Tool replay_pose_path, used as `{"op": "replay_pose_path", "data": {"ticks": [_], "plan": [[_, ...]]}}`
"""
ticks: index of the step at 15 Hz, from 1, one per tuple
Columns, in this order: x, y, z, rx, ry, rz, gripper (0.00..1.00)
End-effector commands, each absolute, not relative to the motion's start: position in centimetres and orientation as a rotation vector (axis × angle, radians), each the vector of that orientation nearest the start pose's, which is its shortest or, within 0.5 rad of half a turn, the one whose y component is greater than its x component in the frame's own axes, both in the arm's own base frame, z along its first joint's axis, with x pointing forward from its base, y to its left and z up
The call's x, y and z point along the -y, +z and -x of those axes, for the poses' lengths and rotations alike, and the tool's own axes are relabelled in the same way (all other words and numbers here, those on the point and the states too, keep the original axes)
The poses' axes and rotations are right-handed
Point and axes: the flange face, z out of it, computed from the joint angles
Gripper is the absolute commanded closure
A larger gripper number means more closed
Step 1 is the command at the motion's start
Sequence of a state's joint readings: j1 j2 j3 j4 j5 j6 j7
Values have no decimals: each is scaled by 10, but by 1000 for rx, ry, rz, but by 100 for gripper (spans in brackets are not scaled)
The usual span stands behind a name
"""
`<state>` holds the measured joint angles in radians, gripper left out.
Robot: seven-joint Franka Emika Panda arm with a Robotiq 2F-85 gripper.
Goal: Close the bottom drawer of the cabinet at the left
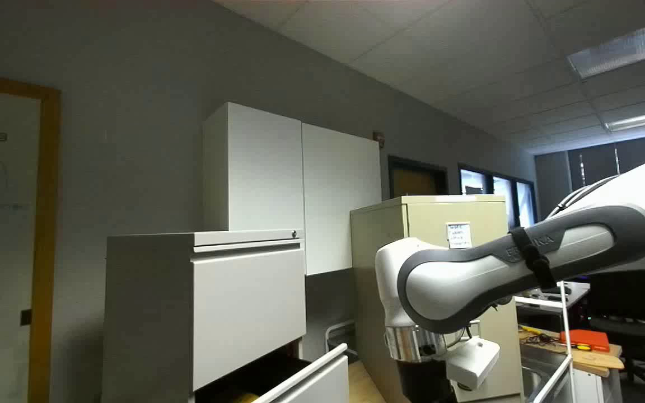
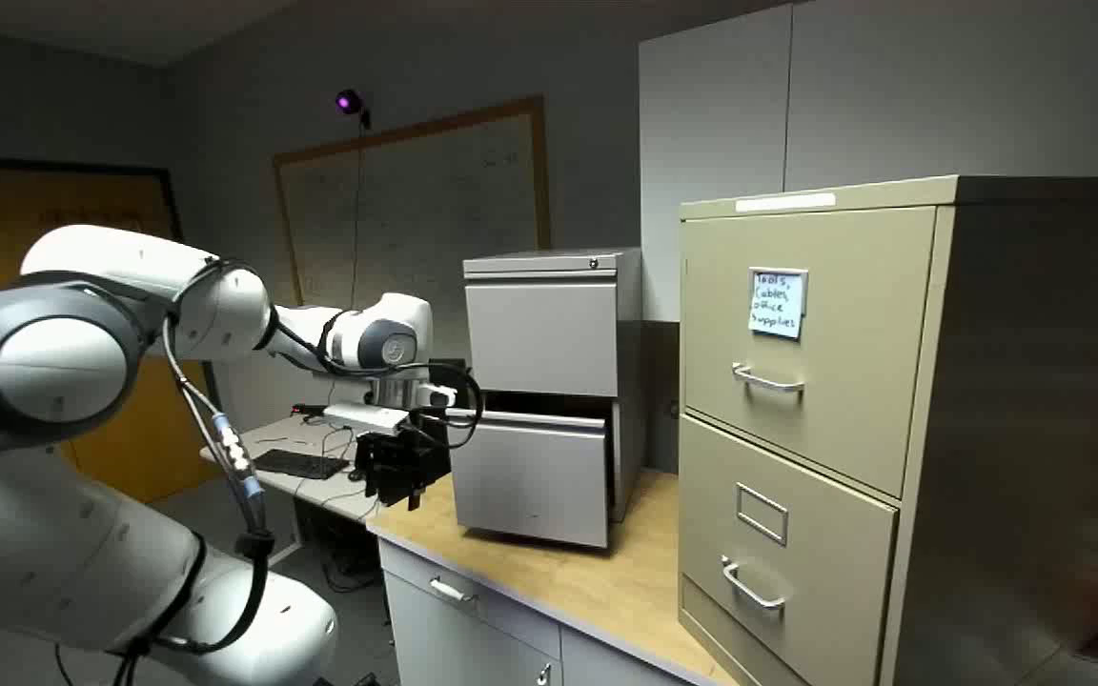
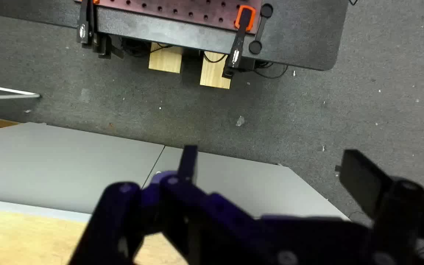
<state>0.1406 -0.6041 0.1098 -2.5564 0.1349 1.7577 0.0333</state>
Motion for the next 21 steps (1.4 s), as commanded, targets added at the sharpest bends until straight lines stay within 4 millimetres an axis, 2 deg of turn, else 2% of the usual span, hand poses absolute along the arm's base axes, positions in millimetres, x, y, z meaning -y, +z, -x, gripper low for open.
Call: {"op": "replay_pose_path", "data": {"ticks": [1, 9, 13, 15, 16, 17, 21], "plan": [[-97, 451, -328, 237, 314, 3076, 0], [-95, 452, -330, 219, 294, 3088, 0], [-71, 459, -354, 104, 114, 3099, 0], [-49, 461, -375, 37, -16, 3088, 0], [-36, 462, -386, -11, -84, 3077, 25], [-24, 461, -397, -63, -148, 3063, 27], [21, 455, -442, -240, -392, 2985, 58]]}}
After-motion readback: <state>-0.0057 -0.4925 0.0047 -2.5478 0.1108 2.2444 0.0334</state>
